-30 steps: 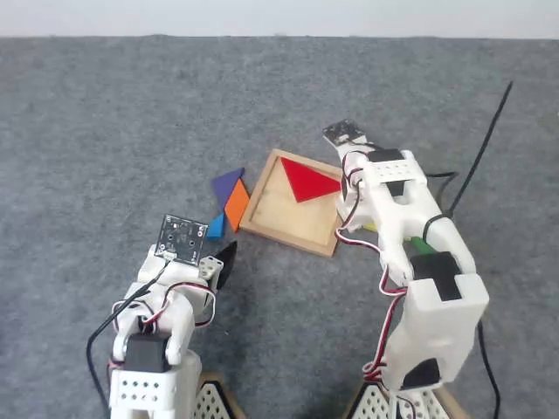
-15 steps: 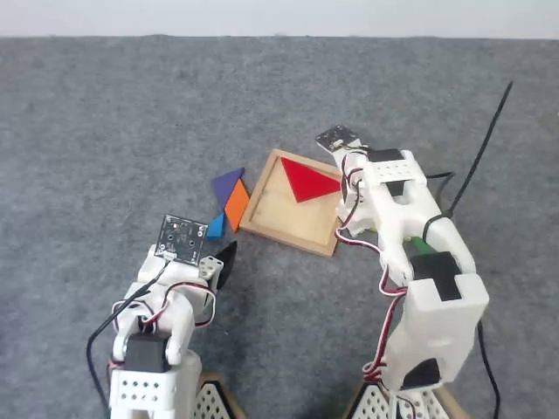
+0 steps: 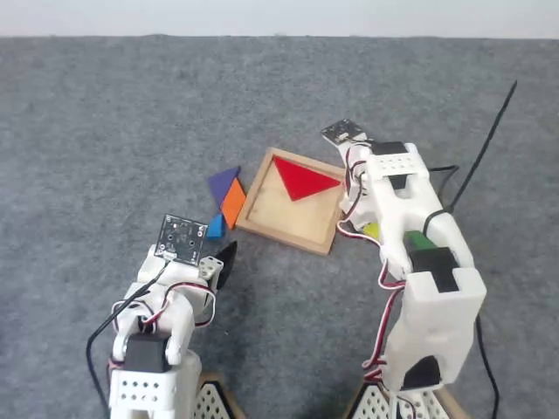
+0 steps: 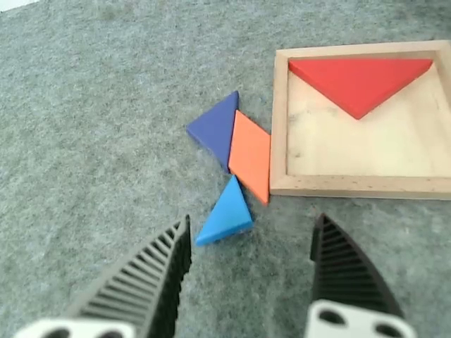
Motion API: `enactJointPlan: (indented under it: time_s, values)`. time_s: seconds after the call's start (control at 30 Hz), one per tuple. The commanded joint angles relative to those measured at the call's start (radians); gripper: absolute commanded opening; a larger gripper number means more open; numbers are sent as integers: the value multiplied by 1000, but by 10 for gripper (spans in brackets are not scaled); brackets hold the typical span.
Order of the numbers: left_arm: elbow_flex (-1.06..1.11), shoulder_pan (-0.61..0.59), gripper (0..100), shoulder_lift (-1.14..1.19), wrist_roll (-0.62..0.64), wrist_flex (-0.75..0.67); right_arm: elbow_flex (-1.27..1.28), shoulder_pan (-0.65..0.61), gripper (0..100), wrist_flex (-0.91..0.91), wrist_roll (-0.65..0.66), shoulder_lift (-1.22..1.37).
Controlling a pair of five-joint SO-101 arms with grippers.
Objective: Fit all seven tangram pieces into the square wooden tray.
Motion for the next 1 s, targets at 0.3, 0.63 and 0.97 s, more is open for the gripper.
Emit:
enactJointPlan:
  time_s: [0.3, 0.63, 0.97]
  values:
    - [-10, -3, 268, -15, -5, 9, 35, -2, 64, 13, -126, -199]
    - [-10, -3, 268, -15, -5, 9, -43, 58, 134, 21, -232, -151]
    - [-10, -3, 268, -15, -5, 9, -130, 113, 134, 130, -368, -153]
